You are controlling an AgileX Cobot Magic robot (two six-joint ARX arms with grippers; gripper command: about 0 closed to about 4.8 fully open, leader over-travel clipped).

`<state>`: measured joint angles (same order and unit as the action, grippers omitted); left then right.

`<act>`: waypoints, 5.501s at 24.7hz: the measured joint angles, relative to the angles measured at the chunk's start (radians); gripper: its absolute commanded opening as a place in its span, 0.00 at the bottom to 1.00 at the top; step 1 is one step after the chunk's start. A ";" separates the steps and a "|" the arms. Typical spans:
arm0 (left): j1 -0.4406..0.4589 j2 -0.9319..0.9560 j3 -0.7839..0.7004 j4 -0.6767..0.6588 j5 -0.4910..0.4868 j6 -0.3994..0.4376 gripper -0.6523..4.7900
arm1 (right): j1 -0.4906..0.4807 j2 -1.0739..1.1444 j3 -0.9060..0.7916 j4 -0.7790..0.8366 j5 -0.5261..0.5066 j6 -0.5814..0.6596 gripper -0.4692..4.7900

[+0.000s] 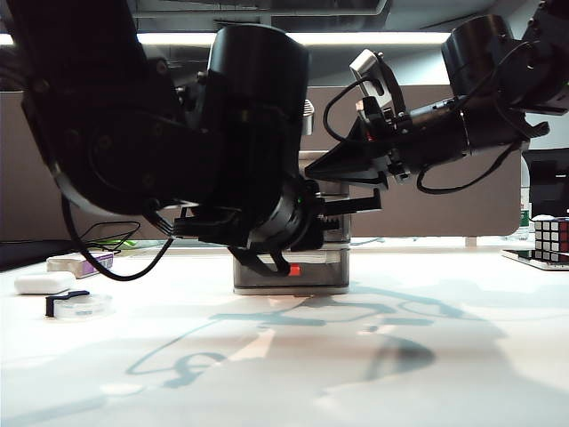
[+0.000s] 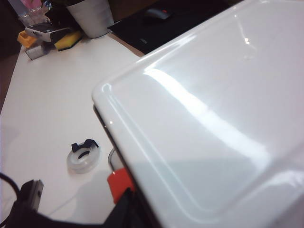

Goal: Open the second layer of the drawer on the table, pick up the transparent tape on the table and put it in, and finally close the drawer.

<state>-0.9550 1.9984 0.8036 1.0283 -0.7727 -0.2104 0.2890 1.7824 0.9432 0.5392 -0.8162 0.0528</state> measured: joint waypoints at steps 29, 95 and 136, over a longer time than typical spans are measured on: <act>-0.167 -0.096 -0.056 -0.266 -0.093 -0.147 0.50 | 0.016 0.014 0.023 0.001 0.027 0.006 0.08; 0.733 -0.659 -0.405 -0.733 1.052 0.506 1.00 | 0.020 0.014 0.024 -0.006 -0.101 0.106 0.08; 0.749 -0.503 -0.399 -0.595 1.012 0.483 0.80 | 0.020 0.014 0.024 -0.022 -0.101 0.107 0.08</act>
<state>-0.2062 1.4952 0.4046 0.4335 0.2398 0.2729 0.3088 1.7962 0.9668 0.5175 -0.9176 0.1596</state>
